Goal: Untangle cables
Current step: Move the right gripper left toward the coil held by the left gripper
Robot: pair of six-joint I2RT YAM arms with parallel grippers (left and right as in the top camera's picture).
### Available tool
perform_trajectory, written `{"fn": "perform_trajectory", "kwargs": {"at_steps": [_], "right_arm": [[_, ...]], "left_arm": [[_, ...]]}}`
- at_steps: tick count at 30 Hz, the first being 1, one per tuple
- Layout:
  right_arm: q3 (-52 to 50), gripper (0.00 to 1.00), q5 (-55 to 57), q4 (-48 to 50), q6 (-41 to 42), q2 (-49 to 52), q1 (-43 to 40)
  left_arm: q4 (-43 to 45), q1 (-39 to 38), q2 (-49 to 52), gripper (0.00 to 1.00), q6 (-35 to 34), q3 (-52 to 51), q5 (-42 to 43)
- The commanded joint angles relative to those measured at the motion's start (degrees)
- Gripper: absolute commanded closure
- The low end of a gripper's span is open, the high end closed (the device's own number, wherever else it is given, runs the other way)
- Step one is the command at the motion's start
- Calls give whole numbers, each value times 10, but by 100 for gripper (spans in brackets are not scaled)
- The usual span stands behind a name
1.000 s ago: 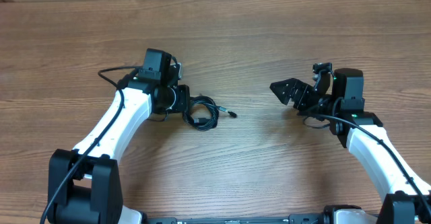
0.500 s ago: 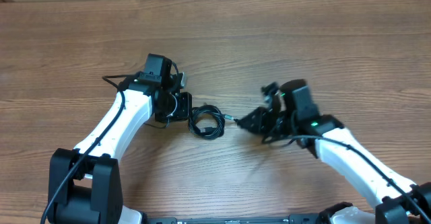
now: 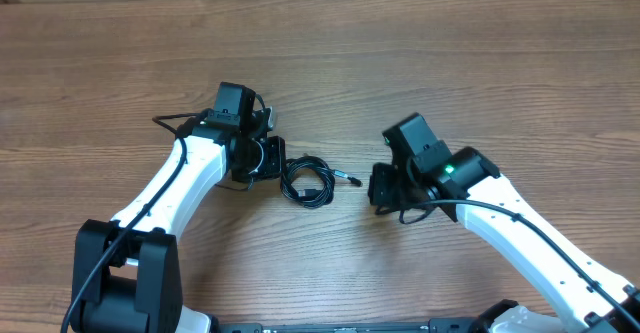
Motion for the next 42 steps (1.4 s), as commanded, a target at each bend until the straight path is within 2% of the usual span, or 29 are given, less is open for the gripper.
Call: {"fn": "perform_trajectory", "kwargs": {"at_steps": [1, 4, 6, 8, 13, 17, 20, 23, 34, 38, 42], "right_arm": [[47, 61, 90, 1, -73, -2, 24], [62, 63, 58, 48, -85, -3, 27], [64, 73, 38, 80, -99, -2, 27], [62, 78, 48, 84, -110, 2, 29], [39, 78, 87, 79, -144, 49, 53], [36, 73, 122, 90, -170, 116, 88], [36, 72, 125, 112, -179, 154, 106], [36, 72, 127, 118, -188, 183, 120], [54, 71, 132, 114, -185, 201, 120], [108, 71, 73, 74, -136, 201, 98], [118, 60, -4, 75, -67, 202, 63]], "left_arm": [[3, -1, 1, 95, -8, -5, 8], [0, -1, 1, 95, -8, -5, 8], [-3, -1, 1, 95, -8, -5, 9], [-2, -1, 1, 95, -8, -8, 9], [22, -1, 1, 95, -13, -21, 9], [28, -1, 1, 86, -13, -24, 9], [28, -3, 1, 71, -12, -24, 8], [29, -12, 1, 61, -12, -24, -12], [30, -40, 1, 60, -13, -24, -94], [21, -24, 1, 59, -12, -24, -94], [17, -9, 1, 60, 5, -24, -94]]}}
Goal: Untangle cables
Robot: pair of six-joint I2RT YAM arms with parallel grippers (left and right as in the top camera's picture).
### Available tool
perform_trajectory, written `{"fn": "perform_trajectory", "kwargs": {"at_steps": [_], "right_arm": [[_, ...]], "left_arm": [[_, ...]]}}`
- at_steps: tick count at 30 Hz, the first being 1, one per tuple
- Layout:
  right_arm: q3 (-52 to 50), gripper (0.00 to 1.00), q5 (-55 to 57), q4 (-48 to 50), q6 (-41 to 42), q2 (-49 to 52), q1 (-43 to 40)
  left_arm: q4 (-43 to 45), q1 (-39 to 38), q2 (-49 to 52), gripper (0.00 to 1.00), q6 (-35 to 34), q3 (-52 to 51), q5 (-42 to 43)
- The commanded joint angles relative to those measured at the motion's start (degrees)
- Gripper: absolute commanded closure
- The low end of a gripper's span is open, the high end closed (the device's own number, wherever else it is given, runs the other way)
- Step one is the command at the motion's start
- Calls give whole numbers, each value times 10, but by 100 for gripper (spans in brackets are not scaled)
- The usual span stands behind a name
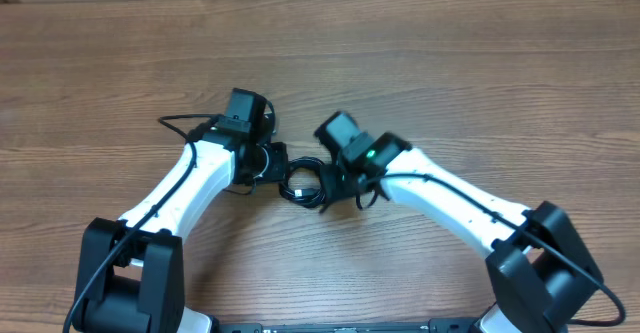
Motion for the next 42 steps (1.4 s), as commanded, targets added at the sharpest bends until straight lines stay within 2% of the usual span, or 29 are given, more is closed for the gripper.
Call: {"fn": "perform_trajectory", "kwargs": {"at_steps": [1, 5, 8, 10, 27, 32, 35, 39, 42], "right_arm": [[14, 60, -62, -6, 80, 2, -31], [-7, 58, -80, -5, 150, 4, -50], [-20, 57, -103, 8, 169, 8, -50], [-24, 57, -103, 18, 170, 14, -47], [-94, 55, -112, 166, 281, 22, -32], [-130, 54, -111, 255, 322, 22, -31], [-140, 55, -112, 292, 327, 22, -31], [-140, 76, -122, 315, 327, 22, -29], [-140, 80, -131, 330, 327, 22, -29]], "left_arm": [[-2, 13, 1, 60, 23, -5, -12], [-3, 17, 1, 59, 56, -5, -11], [-4, 17, 1, 40, 103, -5, -7], [-6, 17, 1, 32, 130, -5, -7], [-14, 28, 1, 31, 135, -5, 14], [-16, 62, 2, 32, 138, -6, 72], [-16, 72, 11, 27, 144, -6, 90], [-9, 73, 46, 24, 144, -6, 115], [1, 73, 79, 24, 164, -5, 191]]}}
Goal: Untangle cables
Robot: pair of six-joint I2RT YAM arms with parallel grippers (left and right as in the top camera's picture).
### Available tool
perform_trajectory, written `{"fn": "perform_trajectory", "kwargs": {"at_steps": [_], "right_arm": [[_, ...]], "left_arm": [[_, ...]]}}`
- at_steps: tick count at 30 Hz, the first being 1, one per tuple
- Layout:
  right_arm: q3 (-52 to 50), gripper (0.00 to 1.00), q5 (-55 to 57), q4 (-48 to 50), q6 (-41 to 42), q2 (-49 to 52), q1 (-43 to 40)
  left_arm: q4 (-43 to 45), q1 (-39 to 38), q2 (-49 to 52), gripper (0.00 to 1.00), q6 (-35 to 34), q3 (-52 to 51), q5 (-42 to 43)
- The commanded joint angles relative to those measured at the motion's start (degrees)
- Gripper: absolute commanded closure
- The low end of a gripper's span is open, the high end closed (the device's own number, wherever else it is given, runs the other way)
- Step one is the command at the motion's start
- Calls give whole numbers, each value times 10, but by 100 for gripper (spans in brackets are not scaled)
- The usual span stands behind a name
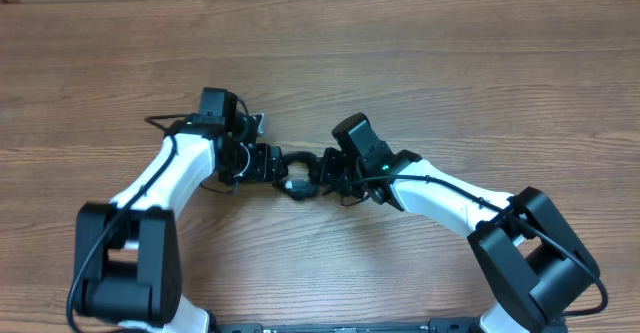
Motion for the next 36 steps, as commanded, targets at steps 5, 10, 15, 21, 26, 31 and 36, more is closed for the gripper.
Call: {"fn": "perform_trajectory", "kwargs": {"at_steps": [5, 10, 15, 21, 26, 31, 36], "right_arm": [[-2, 80, -10, 10, 5, 2, 2], [-2, 80, -11, 6, 5, 2, 2], [-2, 80, -11, -18, 5, 2, 4], [-2, 61, -10, -18, 5, 2, 3], [-2, 50, 6, -34, 15, 2, 11], [-2, 36, 29, -37, 23, 2, 16], [-2, 33, 46, -33, 28, 5, 17]], "left_arm": [[7, 0, 43, 29, 45, -3, 117], [5, 0, 43, 35, 40, 0, 90], [7, 0, 43, 38, 40, 1, 92], [-10, 0, 41, 27, 40, 12, 92], [-23, 0, 27, 27, 42, 16, 92], [-32, 0, -26, 36, 64, 16, 72], [-39, -1, -53, 32, 15, 16, -16]]}}
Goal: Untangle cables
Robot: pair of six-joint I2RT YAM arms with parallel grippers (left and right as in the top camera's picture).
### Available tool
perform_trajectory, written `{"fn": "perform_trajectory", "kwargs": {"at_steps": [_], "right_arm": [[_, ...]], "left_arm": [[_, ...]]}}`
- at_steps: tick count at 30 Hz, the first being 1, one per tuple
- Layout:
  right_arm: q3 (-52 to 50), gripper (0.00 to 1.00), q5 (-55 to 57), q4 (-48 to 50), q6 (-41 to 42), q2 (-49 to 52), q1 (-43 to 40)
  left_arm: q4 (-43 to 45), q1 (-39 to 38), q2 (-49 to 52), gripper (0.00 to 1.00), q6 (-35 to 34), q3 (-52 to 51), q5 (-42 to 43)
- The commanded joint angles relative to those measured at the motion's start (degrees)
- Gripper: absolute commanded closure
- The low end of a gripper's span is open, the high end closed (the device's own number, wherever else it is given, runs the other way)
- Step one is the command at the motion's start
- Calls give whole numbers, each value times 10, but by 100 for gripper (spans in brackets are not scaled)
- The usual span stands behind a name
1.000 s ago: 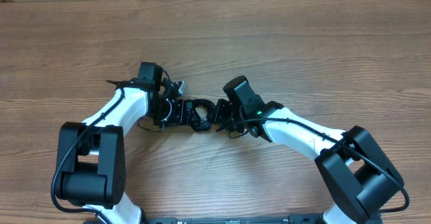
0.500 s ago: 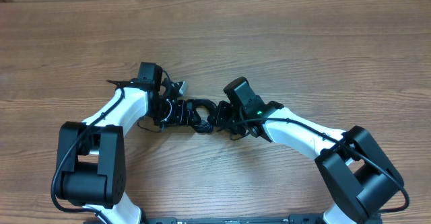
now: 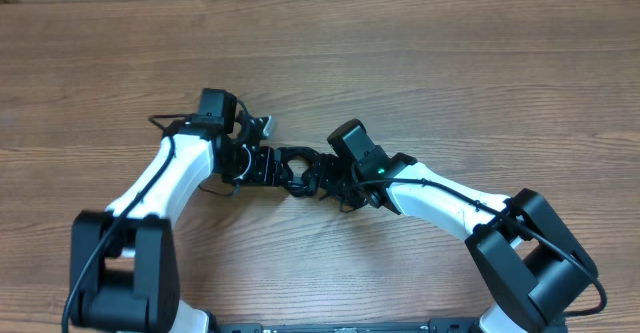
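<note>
A black cable [image 3: 292,163], wound into a small tangled coil, sits at the middle of the wooden table between my two grippers. My left gripper [image 3: 268,164] reaches in from the left and is shut on the coil's left edge. From the right, my right gripper [image 3: 316,176] is shut on the coil's right side. The fingertips of both are largely hidden among the black loops. The cable's plug end does not show.
The bare wooden table [image 3: 450,83] stretches all around the arms. A thin black lead [image 3: 165,121] loops off the left arm near its wrist. The right arm's forearm [image 3: 450,205] lies low across the table's right front.
The coil has shifted slightly up and left, and its loops look pulled tighter between the grippers. The right gripper has closed in a little to the left. The left arm has hardly moved.
First the coil lay loose beside my left gripper, its plug end pointing right, with my right gripper well off to the right. Then the right gripper was at the coil's right side. After that both grippers were at the coil, which now sits slightly further left between them.
</note>
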Motion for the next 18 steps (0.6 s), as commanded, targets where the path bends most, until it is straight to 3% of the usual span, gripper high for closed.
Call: {"fn": "perform_trajectory", "kwargs": {"at_steps": [1, 6, 8, 9, 12, 14, 18], "right_arm": [[-2, 34, 22, 7, 7, 8, 2], [-2, 34, 19, 23, 23, 31, 2], [-2, 39, 15, 40, 23, 37, 2], [-2, 45, 15, 45, 23, 38, 2], [-2, 81, 15, 61, 19, 38, 2], [-2, 93, 15, 64, 19, 38, 2], [-2, 96, -5, 64, 16, 38, -2]], "left_arm": [[-3, -1, -14, 31, -30, 12, -64], [5, -1, -3, 32, -38, 12, -71], [7, -1, 1, 32, -45, 12, -71], [8, -1, 3, 32, -48, 12, -71], [20, -2, 15, 32, -47, 11, -71], [28, -2, 26, 29, -49, 11, -70], [30, 0, 44, 23, -72, 11, -64]]}}
